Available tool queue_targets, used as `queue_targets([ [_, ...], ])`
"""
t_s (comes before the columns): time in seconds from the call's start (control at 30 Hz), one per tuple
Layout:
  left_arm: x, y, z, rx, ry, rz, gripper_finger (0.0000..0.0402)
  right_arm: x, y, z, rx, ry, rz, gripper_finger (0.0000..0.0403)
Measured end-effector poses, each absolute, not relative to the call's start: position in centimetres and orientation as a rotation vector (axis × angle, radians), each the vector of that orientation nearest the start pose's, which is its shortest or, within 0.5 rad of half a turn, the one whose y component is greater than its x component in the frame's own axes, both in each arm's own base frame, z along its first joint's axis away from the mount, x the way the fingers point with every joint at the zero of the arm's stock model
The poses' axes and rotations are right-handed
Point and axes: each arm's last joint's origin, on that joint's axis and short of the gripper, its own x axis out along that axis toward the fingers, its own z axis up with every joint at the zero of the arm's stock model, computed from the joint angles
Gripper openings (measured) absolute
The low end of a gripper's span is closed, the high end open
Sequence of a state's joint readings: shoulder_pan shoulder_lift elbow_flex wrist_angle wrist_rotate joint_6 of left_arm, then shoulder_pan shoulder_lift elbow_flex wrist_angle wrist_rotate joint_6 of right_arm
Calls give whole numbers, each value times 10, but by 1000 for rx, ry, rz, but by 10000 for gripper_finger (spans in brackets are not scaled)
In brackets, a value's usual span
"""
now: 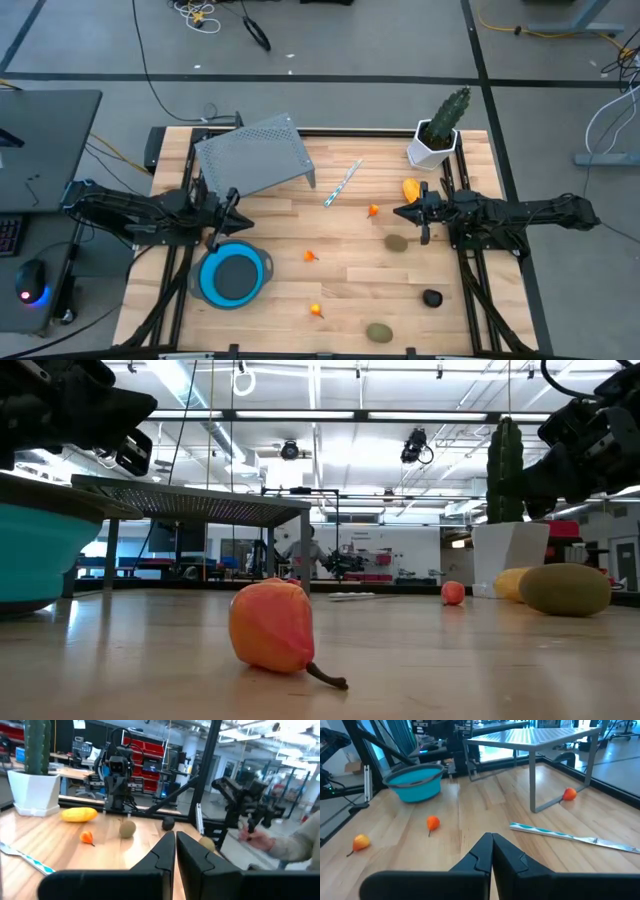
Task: Pick & Place Fruit
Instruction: Put the blue strainer bowl on the shelf
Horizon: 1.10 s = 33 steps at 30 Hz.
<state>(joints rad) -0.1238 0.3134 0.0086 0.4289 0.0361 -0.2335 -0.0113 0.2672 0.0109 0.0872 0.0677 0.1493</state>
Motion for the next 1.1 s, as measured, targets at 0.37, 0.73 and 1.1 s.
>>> queue_targets([
  [0.37, 115, -8, 184, -369, -172, 82, 24, 113, -4, 156, 144, 135, -98, 13],
  [0.73, 118, -17, 193, -432, -56, -41, 24, 114, -4, 158, 96, 108, -94, 13],
  [1.1, 143, -49, 259, -261, 210, -19, 24, 113, -4, 158, 121, 113, -95, 13],
])
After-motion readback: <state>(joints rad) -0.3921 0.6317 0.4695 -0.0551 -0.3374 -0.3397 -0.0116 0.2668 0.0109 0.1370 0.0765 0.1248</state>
